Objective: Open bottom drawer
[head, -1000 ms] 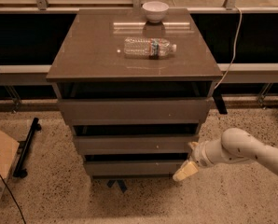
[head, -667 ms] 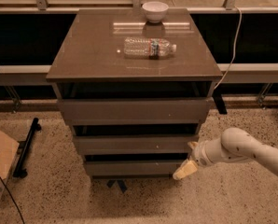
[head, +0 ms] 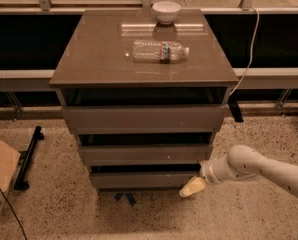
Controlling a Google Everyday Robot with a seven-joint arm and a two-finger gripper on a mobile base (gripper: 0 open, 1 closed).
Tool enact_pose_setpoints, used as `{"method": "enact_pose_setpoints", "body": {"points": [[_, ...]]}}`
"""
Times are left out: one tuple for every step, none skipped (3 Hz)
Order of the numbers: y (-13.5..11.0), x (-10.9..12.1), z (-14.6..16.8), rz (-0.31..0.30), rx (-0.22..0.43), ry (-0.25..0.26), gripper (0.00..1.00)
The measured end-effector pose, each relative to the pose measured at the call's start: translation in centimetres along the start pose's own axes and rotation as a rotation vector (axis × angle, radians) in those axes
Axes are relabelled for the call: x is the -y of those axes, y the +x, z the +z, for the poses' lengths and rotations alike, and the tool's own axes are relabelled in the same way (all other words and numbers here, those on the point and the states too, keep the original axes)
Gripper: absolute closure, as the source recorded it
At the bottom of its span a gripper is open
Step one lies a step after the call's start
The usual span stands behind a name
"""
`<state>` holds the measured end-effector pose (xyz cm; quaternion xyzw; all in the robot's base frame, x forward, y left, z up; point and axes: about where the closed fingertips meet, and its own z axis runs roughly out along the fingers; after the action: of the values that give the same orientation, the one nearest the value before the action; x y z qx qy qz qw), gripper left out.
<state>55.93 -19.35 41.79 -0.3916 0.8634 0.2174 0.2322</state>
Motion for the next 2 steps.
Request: {"method": "enact_pose_setpoints", "body": {"points": [[1.4,0.6,3.4,0.049,0.066,-0.019,0.00],[2.0,1.2,6.1,0.063,0.126,-0.039,0.00]]}}
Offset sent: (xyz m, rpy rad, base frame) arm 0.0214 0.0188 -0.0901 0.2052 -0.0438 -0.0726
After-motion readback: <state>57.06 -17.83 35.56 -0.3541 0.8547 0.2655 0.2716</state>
